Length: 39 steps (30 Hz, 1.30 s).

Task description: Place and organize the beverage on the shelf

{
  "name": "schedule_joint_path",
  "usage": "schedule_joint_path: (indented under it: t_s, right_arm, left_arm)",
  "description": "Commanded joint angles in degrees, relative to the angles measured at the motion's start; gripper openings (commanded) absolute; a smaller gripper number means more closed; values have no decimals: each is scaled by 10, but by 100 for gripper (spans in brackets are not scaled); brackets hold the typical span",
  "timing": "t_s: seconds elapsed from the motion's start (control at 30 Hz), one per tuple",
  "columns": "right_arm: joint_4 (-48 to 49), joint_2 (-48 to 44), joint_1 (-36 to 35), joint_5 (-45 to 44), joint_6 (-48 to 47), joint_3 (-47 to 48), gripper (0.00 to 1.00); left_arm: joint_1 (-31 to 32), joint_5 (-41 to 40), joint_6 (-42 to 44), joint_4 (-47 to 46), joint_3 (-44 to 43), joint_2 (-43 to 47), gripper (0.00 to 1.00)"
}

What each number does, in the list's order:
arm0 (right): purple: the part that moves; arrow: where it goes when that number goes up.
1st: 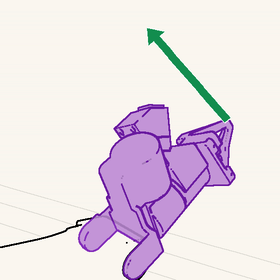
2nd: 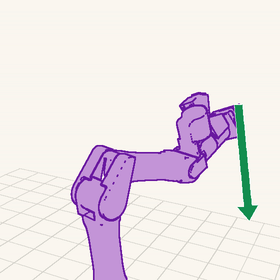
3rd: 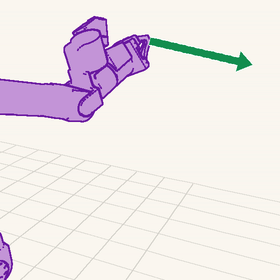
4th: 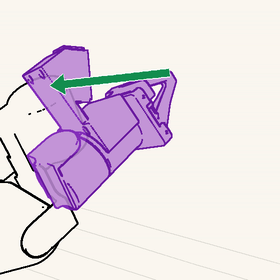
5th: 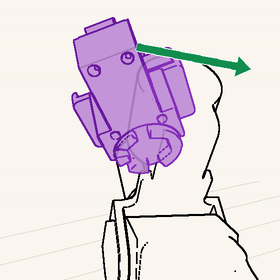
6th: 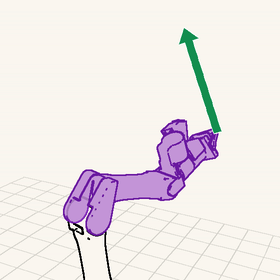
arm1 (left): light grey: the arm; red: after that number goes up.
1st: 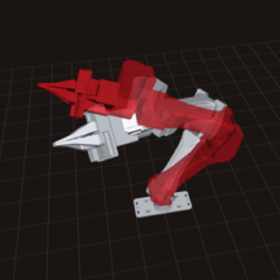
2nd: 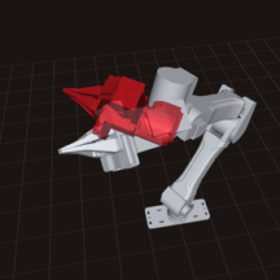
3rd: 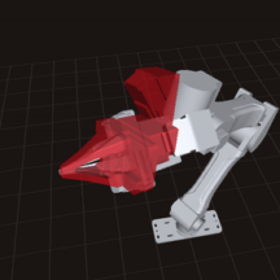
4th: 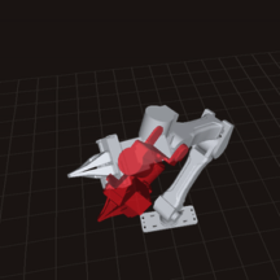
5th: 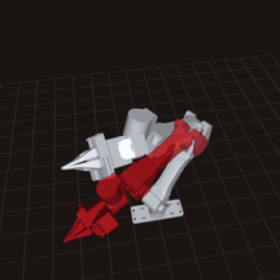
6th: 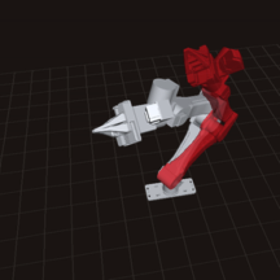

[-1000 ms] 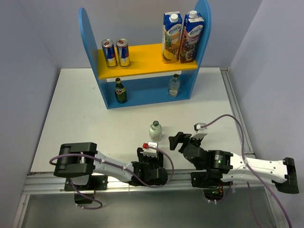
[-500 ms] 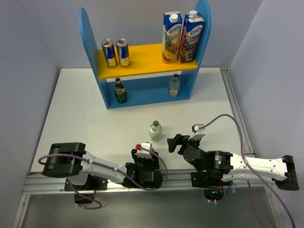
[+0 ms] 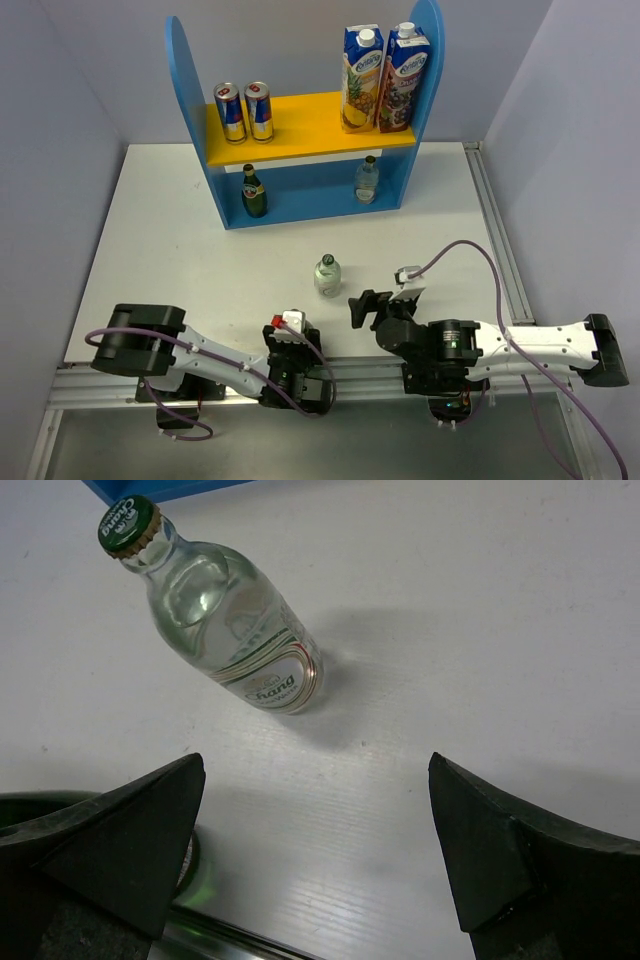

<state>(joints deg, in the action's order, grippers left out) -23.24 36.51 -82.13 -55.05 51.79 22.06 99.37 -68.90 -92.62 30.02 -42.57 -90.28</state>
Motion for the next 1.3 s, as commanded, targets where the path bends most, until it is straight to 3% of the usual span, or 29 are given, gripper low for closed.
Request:
schedule_joint_path:
  t_s: [0.0, 0.23, 0.47, 0.6, 0.67, 0.7, 0.73, 0.77, 0.8, 0.83, 0.9, 1.07, 1.27]
  right_arm:
    - [-5, 17, -8, -39, 18, 18, 100]
    - [-20, 43, -24, -57, 34, 31, 100]
    - [-22, 29, -30, -60, 38, 26, 100]
    - [-22, 21, -31, -61, 38, 23, 100]
    - [-27, 17, -31, -62, 42, 24, 100]
    - [-30, 15, -30, -64, 46, 23, 100]
    - [-31, 13, -32, -64, 47, 23, 100]
    - [-31, 9, -33, -63, 47, 21, 100]
    - [-27, 7, -32, -64, 44, 18, 100]
    - [-27, 0, -33, -63, 42, 18, 100]
    - [-22, -3, -33, -63, 39, 14, 100]
    - [-20, -3, -35, -61, 36, 14, 100]
    - [-20, -12, -36, -62, 37, 12, 100]
  left_arm:
    - [12, -92, -142, 127, -47, -9, 0]
    - [23, -104, -273, 261, -89, -50, 0]
    - [23, -98, -242, 217, -67, -29, 0]
    - [16, -78, -27, 56, -44, 3, 0]
    - [5, -67, 15, -23, -24, 21, 0]
    - [-1, -44, 107, -70, 2, 40, 0]
    - [-19, -22, 164, -124, 19, 53, 0]
    - [-29, 5, 231, -274, 41, 68, 0]
    - [-43, 30, 332, -331, 65, 83, 0]
    - [-63, 57, 346, -366, 102, 110, 0]
    - [-76, 68, 366, -391, 121, 132, 0]
    - [-120, 54, 394, -324, 93, 154, 0]
    - [-203, 98, 517, -373, 99, 225, 0]
